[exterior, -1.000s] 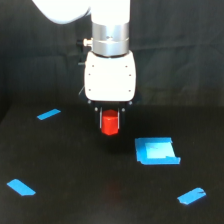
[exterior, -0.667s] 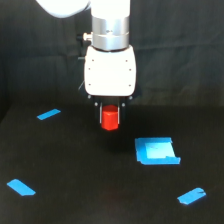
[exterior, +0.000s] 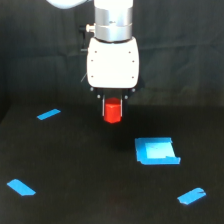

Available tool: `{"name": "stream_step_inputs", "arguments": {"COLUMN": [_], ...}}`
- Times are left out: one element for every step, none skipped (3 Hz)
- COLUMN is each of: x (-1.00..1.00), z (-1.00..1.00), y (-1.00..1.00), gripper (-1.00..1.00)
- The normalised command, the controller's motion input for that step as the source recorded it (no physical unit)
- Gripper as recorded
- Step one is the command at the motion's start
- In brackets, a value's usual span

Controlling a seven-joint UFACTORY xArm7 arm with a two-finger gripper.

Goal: Pick up the red object from the table

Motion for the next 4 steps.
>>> {"name": "stream_step_inputs", "arguments": {"x": [0.19,0.1,-0.01,-0.02], "z": [0.09,0.07,0.14,0.08], "y": [0.04,-0.05,0.04,0.01], "gripper": [-1.0,-1.0,-0.95,-1.0]}}
